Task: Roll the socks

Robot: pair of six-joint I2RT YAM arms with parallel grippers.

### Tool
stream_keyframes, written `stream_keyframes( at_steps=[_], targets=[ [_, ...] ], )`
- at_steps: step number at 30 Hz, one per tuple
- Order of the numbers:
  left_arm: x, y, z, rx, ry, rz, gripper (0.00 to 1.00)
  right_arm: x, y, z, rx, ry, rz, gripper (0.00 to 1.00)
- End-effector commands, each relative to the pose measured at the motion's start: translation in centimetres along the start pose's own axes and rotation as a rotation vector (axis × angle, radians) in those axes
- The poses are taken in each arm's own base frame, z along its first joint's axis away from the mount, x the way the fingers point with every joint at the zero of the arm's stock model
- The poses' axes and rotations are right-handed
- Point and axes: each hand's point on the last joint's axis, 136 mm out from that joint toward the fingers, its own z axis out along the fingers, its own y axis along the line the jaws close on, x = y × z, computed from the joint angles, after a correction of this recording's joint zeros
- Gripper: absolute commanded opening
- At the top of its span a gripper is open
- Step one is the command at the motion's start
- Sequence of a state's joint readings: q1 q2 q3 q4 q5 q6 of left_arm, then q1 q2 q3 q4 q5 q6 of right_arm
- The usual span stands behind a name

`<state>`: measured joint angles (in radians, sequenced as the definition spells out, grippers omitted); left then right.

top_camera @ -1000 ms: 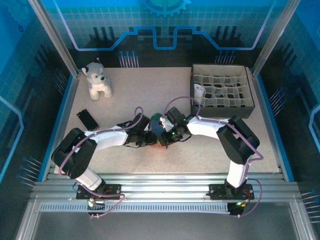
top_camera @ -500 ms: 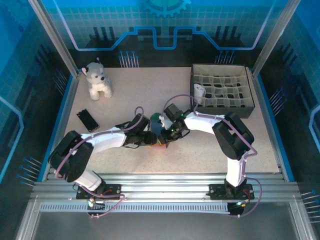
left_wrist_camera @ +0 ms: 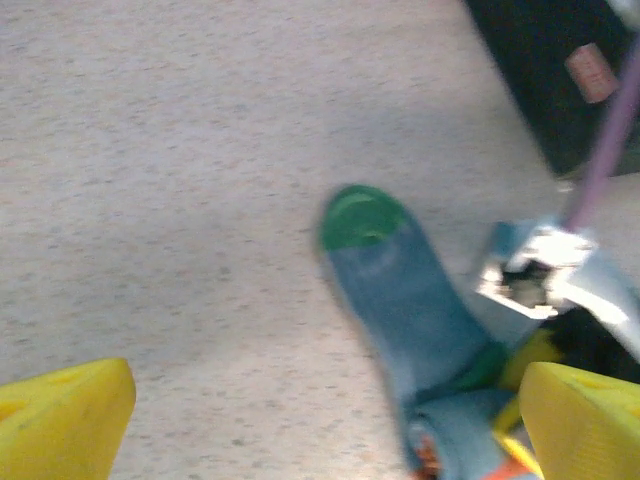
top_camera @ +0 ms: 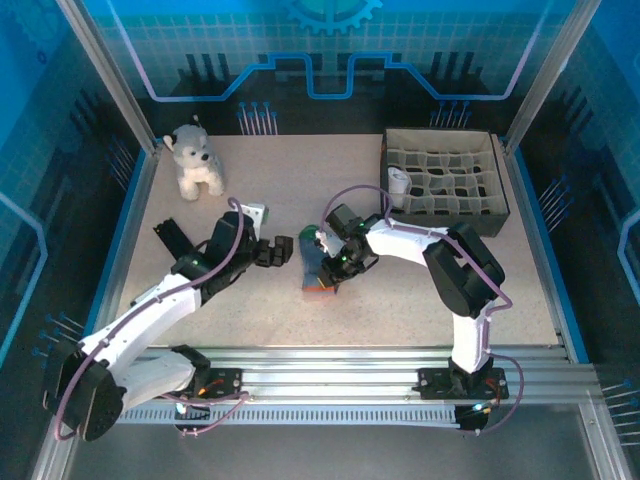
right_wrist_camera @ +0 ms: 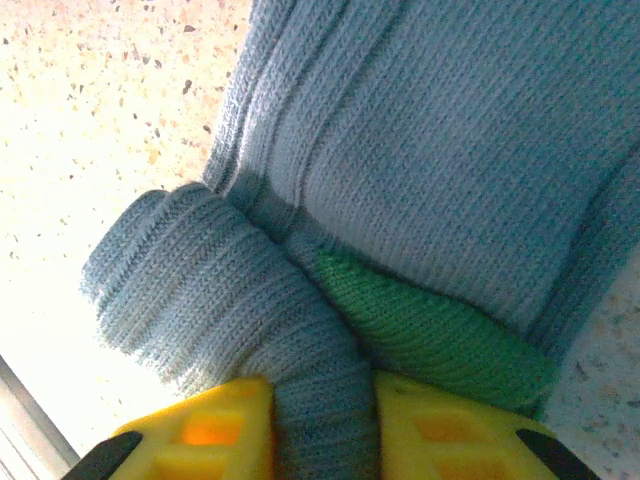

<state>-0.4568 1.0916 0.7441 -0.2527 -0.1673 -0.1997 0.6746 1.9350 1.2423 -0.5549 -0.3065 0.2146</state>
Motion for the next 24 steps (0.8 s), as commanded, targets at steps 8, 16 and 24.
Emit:
stream_keyframes(
  at_steps=[8,16,24],
  targets=[
    [0.6,-7.3,-0.2,0.453,-0.013,0.493,0.99,2.5,-4.6,1.0,0.162,0.164,0.009,0.26],
    [7.6,-9.4,-0.4,0.634,-0.019,1.105,0.78,2.6,-5.2,1.5,0.149,0.196,-0.003,0.26],
    [9.2,-11.0,3.2,0.481,-0.179,1.402,0.53,2.5,-5.5,1.5,0.12,0.222,-0.001,0.26]
  ],
)
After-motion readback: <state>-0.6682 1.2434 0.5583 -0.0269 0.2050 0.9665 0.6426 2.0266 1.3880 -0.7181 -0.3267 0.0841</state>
